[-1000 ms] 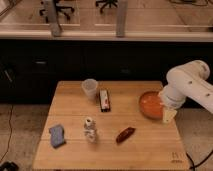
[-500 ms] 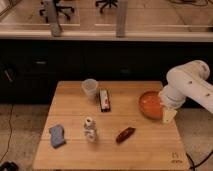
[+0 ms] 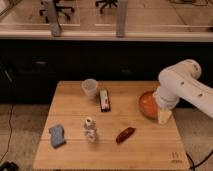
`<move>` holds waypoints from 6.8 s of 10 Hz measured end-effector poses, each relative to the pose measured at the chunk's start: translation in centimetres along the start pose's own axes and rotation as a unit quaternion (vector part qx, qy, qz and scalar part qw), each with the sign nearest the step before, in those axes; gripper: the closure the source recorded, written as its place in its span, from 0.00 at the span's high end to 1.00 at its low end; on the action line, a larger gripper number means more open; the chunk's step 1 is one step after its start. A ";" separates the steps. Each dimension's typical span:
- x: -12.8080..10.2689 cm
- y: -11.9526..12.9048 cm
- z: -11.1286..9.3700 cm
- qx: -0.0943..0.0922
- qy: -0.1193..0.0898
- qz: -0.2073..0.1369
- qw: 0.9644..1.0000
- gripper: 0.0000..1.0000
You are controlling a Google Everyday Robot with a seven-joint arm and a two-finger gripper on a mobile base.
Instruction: Knock the bottle over
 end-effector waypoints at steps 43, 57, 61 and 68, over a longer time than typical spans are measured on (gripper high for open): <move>-28.0 4.2 4.5 0.014 -0.068 -0.298 0.952 0.02; -31.6 0.9 6.1 0.059 -0.085 -0.302 0.948 0.02; -31.6 0.3 6.6 0.075 -0.088 -0.296 0.948 0.02; -33.1 -2.1 7.5 0.104 -0.091 -0.287 0.948 0.02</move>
